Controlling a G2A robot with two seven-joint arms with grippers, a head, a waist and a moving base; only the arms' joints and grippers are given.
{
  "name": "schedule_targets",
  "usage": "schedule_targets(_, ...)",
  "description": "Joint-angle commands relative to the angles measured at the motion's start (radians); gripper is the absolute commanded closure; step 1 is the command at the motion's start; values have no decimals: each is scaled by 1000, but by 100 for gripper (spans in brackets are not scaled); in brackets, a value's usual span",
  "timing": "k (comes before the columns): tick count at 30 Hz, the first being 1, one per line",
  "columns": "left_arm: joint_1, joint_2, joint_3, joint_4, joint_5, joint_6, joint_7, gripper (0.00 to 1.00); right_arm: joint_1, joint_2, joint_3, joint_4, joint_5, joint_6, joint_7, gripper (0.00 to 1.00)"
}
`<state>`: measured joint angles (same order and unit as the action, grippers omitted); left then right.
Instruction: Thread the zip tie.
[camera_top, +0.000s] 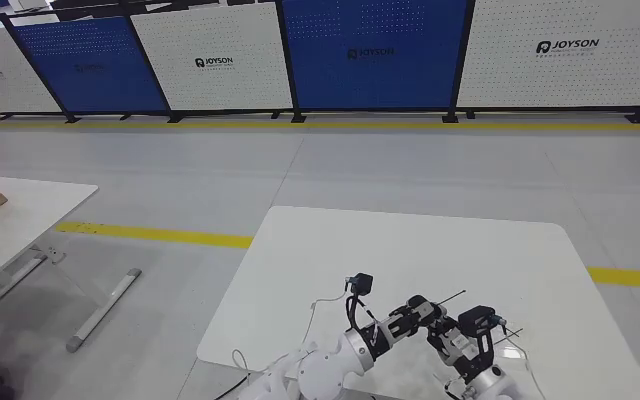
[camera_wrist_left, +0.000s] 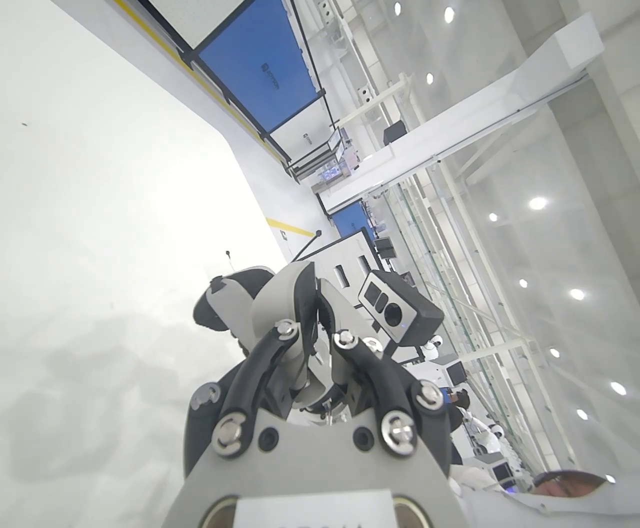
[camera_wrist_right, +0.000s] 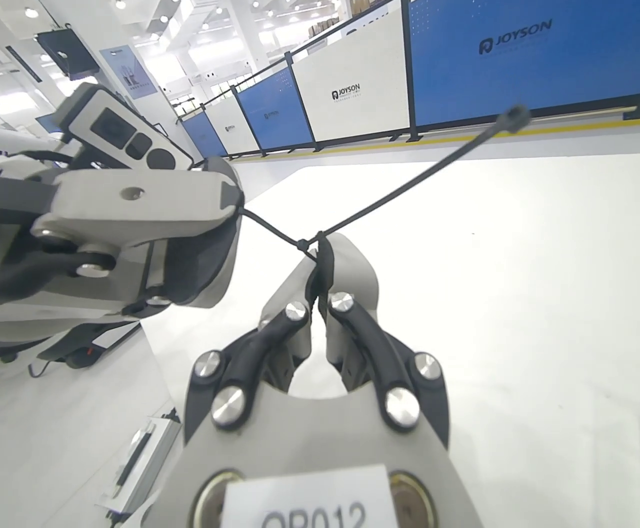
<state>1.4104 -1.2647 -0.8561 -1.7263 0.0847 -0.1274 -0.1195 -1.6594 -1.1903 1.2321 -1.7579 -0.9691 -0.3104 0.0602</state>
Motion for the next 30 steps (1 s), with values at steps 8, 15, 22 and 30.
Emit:
schedule_targets(8, 4, 1, -5, 1, 5, 1, -6, 100, -8, -1, 3, -4, -7, 11, -39, 100)
schedule_targets(15, 11, 3, -18, 2, 12, 10, 20, 100, -13, 1, 20, 1, 33, 11, -22, 53)
schedule_targets(22, 16, 3, -28, 5, 8, 10, 28, 100, -36, 3, 54, 1, 60, 11, -56, 53)
schedule_targets(30, 29, 6, -42, 9, 36, 6, 53, 100, -85, 6, 112, -34, 153, -7, -113, 66)
